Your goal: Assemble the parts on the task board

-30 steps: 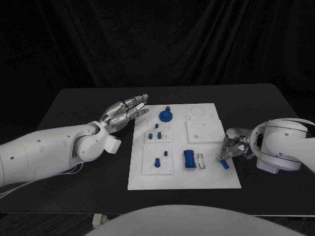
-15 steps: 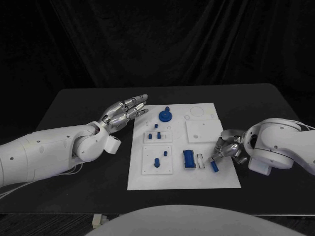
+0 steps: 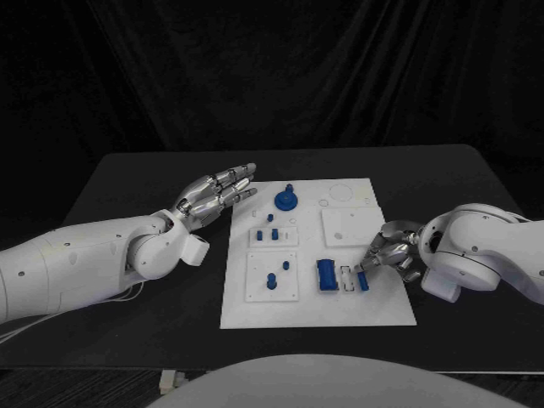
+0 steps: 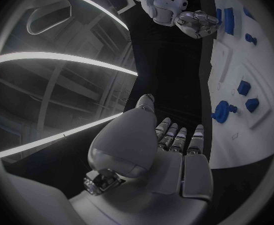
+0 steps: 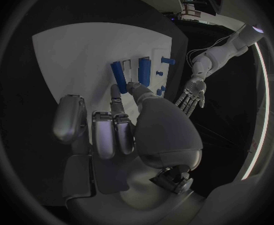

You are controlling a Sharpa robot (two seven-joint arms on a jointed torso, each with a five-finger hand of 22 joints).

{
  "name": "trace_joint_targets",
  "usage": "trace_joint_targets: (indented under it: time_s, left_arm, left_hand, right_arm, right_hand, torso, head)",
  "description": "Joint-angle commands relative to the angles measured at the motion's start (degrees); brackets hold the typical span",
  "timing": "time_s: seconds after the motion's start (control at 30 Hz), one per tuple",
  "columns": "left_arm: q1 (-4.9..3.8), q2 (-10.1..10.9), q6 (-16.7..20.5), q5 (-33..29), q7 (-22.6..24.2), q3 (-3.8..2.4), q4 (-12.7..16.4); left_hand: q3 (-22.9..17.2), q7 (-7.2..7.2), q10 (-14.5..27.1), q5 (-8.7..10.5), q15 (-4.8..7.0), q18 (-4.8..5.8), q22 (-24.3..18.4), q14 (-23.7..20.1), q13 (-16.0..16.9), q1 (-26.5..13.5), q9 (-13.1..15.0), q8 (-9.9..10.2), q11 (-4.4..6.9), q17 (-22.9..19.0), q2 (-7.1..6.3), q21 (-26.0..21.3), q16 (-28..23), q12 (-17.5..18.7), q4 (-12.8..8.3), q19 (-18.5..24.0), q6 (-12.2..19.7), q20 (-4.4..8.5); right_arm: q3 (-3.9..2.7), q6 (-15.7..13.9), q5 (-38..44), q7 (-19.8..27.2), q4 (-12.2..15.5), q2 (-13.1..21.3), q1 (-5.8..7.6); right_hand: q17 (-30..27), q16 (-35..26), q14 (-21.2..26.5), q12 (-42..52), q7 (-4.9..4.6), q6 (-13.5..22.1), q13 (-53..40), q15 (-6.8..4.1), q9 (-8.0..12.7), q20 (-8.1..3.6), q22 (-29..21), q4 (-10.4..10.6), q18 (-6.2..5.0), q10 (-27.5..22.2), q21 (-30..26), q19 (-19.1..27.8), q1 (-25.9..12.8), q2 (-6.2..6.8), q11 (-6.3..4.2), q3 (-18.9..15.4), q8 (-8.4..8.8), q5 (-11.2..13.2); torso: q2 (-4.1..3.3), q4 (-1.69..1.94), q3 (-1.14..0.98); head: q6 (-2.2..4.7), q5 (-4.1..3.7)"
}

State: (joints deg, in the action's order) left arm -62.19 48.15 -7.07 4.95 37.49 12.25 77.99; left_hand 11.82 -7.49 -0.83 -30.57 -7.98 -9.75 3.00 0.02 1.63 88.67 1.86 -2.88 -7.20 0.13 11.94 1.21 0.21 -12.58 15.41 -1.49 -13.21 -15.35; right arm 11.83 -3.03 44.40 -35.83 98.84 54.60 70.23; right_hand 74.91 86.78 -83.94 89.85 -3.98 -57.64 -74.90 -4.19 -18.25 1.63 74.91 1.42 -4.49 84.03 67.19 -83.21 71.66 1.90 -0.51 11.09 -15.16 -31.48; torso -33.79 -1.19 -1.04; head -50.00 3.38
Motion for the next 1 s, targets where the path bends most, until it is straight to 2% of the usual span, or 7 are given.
trace_joint_targets:
  time_s: [0.03, 0.27, 0.53, 1.0]
  left_arm:
    - [0.06, -0.2, -0.6, -0.4, 0.5, -0.06, 0.0]
    - [0.06, -0.4, -0.7, -0.4, 0.4, -0.06, -0.1]
    - [0.07, -0.3, -0.7, -0.4, 0.5, -0.06, 0.0]
    - [0.07, -0.4, -0.8, -0.4, 0.5, -0.06, 0.0]
  left_hand:
    - [-0.4, -0.31, 0.0, -0.29, -0.07, -0.65, 0.0, 0.1, 0.1, 0.5, 0.1, -0.2, -0.2, -0.1, 0.1, 0.2, -0.1, -0.3, 0.0, -0.1, 0.2, -0.34]
    - [-0.5, -0.28, 0.0, -0.28, -0.08, -0.65, 0.0, 0.1, 0.1, 0.5, 0.0, -0.2, -0.22, -0.1, 0.09, 0.2, -0.1, -0.3, 0.0, -0.1, 0.3, -0.33]
    - [-0.5, -0.28, 0.0, -0.28, -0.08, -0.65, 0.0, 0.1, 0.1, 0.5, 0.0, -0.2, -0.22, -0.1, 0.09, 0.2, -0.1, -0.3, 0.0, -0.1, 0.3, -0.33]
    - [-0.5, -0.27, 0.0, -0.28, -0.09, -0.65, 0.0, 0.1, 0.1, 0.5, 0.0, -0.2, -0.2, -0.1, 0.04, 0.2, -0.1, -0.3, 0.0, -0.1, 0.2, -0.32]
  right_arm:
    - [-0.01, -2.7, -3.1, -0.6, 0.0, 0.0, 0.08]
    - [-0.01, -3.2, -4.1, -0.6, -0.4, -0.3, 0.12]
    - [-0.01, -2.5, -4.8, -0.8, -1.0, -1.2, 0.1]
    - [0.0, -1.3, -5.0, -0.9, -1.9, -2.6, 0.05]
  right_hand:
    - [7.1, -0.3, -4.3, 0.1, 0.03, 0.4, -15.1, -0.25, -0.1, 0.15, 7.3, -0.1, -0.35, 6.0, -0.3, 0.5, -0.4, -0.21, -0.18, 0.4, 0.07, -0.2]
    - [7.1, -0.3, -4.3, 0.1, 0.02, 0.5, -15.1, -0.24, -0.1, 0.16, 7.3, -0.1, -0.35, 6.0, -0.3, 0.5, -0.5, -0.19, -0.17, 0.5, 0.07, -0.3]
    - [6.9, -0.4, -4.3, 0.1, -0.07, 0.6, -15.1, -0.2, -0.3, 0.19, 7.2, -0.1, -0.39, 6.0, -0.6, 0.5, -0.9, -0.11, -0.11, 0.8, 0.1, -0.1]
    - [6.2, -0.8, -4.1, 0.1, -0.04, 0.9, -15.1, -0.17, -0.8, 0.25, 7.0, 0.0, -0.5, 6.0, -1.4, 0.6, -2.4, -0.06, -0.1, 1.6, -0.03, 2.0]
  torso:
    - [-0.03, 0.01, -0.01]
    - [0.04, -0.06, -0.04]
    - [0.02, -0.06, -0.01]
    - [0.02, 0.05, -0.02]
  head:
    - [0.0, -0.16]
    - [0.0, -0.27]
    - [0.0, -0.15]
    - [0.0, -0.21]
